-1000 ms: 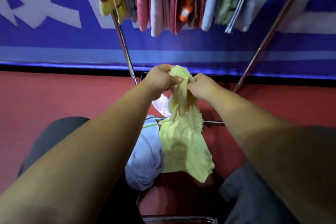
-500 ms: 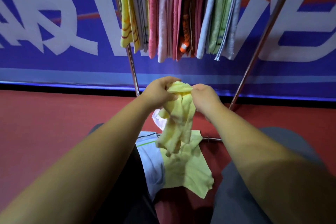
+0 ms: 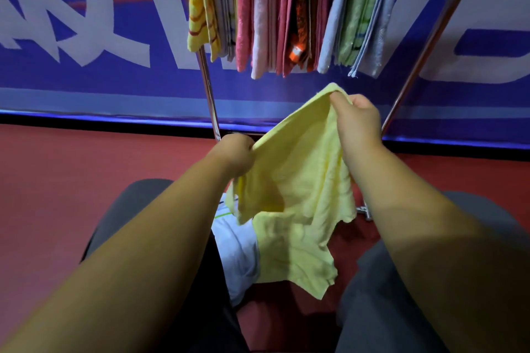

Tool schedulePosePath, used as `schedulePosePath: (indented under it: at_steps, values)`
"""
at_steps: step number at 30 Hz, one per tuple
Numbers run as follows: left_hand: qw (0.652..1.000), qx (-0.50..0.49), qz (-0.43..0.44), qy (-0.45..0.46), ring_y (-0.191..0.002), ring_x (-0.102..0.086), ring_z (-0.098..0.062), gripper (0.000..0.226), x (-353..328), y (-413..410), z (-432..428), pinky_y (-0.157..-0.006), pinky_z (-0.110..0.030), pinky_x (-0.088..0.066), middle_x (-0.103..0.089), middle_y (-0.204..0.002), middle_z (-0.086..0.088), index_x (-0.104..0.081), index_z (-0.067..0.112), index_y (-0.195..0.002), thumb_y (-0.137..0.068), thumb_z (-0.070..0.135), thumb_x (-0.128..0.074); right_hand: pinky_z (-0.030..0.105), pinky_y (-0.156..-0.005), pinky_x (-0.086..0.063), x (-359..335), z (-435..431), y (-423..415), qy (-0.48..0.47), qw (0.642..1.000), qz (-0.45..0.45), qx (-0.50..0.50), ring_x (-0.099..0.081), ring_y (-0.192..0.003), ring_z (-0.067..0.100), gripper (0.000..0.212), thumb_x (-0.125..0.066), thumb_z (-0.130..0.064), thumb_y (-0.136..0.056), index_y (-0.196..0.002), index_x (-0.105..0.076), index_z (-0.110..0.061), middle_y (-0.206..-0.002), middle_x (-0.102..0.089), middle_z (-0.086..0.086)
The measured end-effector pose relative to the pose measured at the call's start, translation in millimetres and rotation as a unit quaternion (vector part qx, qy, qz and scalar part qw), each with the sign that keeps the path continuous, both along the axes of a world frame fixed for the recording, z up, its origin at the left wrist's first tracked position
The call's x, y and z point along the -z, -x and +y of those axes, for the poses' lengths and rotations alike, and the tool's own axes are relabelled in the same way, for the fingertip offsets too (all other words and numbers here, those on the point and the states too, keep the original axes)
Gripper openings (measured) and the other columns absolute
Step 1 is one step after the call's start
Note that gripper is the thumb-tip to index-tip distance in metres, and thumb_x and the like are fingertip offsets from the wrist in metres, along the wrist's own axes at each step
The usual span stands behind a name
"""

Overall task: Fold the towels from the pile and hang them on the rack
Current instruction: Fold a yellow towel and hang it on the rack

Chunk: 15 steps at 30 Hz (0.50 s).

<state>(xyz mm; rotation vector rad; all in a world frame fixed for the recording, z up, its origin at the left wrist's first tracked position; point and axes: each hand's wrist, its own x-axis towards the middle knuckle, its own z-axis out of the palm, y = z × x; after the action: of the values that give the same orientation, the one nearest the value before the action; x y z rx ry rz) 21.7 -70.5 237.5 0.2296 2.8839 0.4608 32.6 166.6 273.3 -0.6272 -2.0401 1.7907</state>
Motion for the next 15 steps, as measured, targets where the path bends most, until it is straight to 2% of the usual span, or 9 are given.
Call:
schedulePosePath:
  at_steps: [2, 5, 7, 9, 11, 13, 15]
  values:
    - [1.0, -0.021, -0.01, -0.01, -0.081, -0.062, -0.03, 0.014, -1.8, 1.5, 1.1, -0.067, -0.031, -0.042, -0.06, -0.077, -0.002, -0.062, 0.016, -0.084, -0.096, 0.014, -0.055, 0.034, -0.062, -0.036, -1.5, 5.3, 1.6, 0.032, 0.999, -0.037, 0.009, -0.043, -0.064, 0.018, 0.042, -0.068, -0.057, -0.089, -0.075, -0.049, -0.021, -0.071, -0.043, 0.0]
    - [0.991, -0.059, -0.004, -0.123, -0.062, -0.065, -0.019, 0.021, -6.6, 3.0, 6.8, -0.056, -0.026, -0.045, -0.066, -0.072, -0.002, -0.069, 0.016, -0.087, -0.102, 0.027, -0.059, 0.034, -0.077, -0.047, -6.1, 4.2, 0.2, 0.009, 0.994, -0.108, -0.019, -0.061, -0.081, 0.022, 0.053, -0.052, -0.069, -0.098, -0.09, -0.066, -0.019, -0.086, -0.065, -0.003]
    - [0.981, -0.053, 0.016, -0.188, -0.068, -0.065, -0.015, 0.024, -8.5, 4.6, 12.0, -0.059, -0.021, -0.046, -0.07, -0.077, 0.0, -0.071, 0.017, -0.088, -0.102, 0.034, -0.061, 0.035, -0.089, -0.048, -6.0, -0.9, -0.7, -0.061, 0.987, -0.147, -0.034, -0.063, -0.096, 0.029, 0.062, -0.04, -0.069, -0.105, -0.096, -0.07, -0.015, -0.102, -0.07, 0.004]
    - [0.965, -0.046, 0.019, -0.256, -0.074, -0.063, -0.011, 0.024, -10.1, 4.2, 19.6, -0.065, -0.018, -0.047, -0.07, -0.08, 0.005, -0.07, 0.021, -0.084, -0.102, 0.036, -0.064, 0.041, -0.095, -0.052, -3.1, -5.7, -1.7, -0.112, 0.979, -0.162, -0.059, -0.067, -0.103, 0.037, 0.062, -0.037, -0.06, -0.109, -0.09, -0.073, -0.014, -0.102, -0.072, 0.011]
    - [0.941, -0.034, 0.009, -0.336, -0.074, -0.061, -0.01, 0.027, -10.4, 3.0, 26.8, -0.075, -0.026, -0.051, -0.07, -0.078, 0.007, -0.073, 0.019, -0.085, -0.102, 0.039, -0.068, 0.05, -0.094, -0.057, 2.4, -10.3, 0.1, -0.122, 0.974, -0.156, -0.107, -0.072, -0.102, 0.039, 0.042, -0.053, -0.044, -0.102, -0.077, -0.072, -0.017, -0.086, -0.074, 0.009]
    - [0.922, -0.013, -0.01, -0.388, -0.076, -0.061, -0.007, 0.032, -11.2, -2.4, 33.9, -0.08, -0.031, -0.052, -0.074, -0.08, 0.005, -0.079, 0.018, -0.089, -0.101, 0.046, -0.07, 0.048, -0.089, -0.059, 6.0, -15.0, -0.4, -0.141, 0.958, -0.161, -0.189, -0.073, -0.099, 0.032, 0.017, -0.062, -0.031, -0.087, -0.091, -0.074, -0.02, -0.091, -0.076, 0.007]
    - [0.91, -0.002, -0.029, -0.413, -0.071, -0.058, -0.004, 0.031, -11.0, -6.0, 38.8, -0.073, -0.029, -0.048, -0.073, -0.075, 0.006, -0.082, 0.02, -0.088, -0.099, 0.047, -0.072, 0.039, -0.083, -0.054, 7.0, -21.9, -5.6, -0.133, 0.933, -0.174, -0.285, -0.07, -0.094, 0.022, 0.033, -0.064, -0.024, -0.079, -0.11, -0.072, -0.031, -0.101, -0.077, 0.002]
